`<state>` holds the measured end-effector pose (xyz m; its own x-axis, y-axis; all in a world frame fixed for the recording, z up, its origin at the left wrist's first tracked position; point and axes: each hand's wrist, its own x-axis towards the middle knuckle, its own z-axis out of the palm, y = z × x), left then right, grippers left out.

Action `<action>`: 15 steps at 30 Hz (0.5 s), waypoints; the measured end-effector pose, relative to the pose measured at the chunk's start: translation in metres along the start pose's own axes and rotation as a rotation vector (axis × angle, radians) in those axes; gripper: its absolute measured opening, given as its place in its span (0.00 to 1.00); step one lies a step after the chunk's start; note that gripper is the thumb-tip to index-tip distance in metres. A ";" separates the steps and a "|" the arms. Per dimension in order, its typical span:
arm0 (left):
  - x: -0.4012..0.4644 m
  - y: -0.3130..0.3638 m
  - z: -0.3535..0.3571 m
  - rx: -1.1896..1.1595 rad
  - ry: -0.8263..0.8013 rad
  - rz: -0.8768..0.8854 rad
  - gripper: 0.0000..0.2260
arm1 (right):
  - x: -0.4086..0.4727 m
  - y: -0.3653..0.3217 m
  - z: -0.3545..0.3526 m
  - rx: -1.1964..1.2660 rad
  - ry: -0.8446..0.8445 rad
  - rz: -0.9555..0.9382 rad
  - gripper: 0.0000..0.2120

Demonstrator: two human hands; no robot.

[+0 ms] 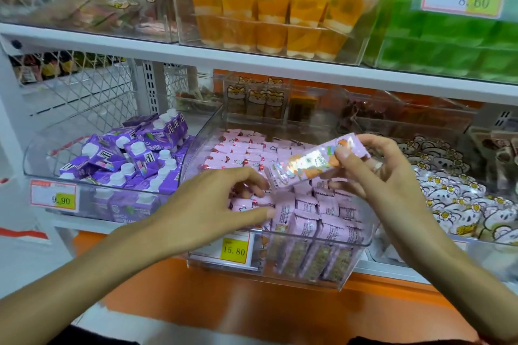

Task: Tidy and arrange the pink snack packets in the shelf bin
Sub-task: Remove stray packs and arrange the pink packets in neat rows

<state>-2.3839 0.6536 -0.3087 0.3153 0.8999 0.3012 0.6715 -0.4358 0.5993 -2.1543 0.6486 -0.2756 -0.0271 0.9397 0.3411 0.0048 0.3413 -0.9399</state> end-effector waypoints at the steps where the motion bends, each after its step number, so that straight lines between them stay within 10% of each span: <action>1: -0.001 -0.001 -0.003 0.079 -0.047 0.028 0.14 | 0.000 0.001 -0.001 -0.025 -0.009 -0.016 0.19; 15: 0.000 -0.001 -0.009 0.182 -0.106 0.110 0.11 | -0.008 -0.002 0.003 -0.820 -0.375 -0.261 0.14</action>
<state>-2.3904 0.6535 -0.3026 0.4556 0.8477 0.2718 0.7359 -0.5305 0.4208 -2.1576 0.6408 -0.2766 -0.4468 0.8105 0.3788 0.6523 0.5849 -0.4821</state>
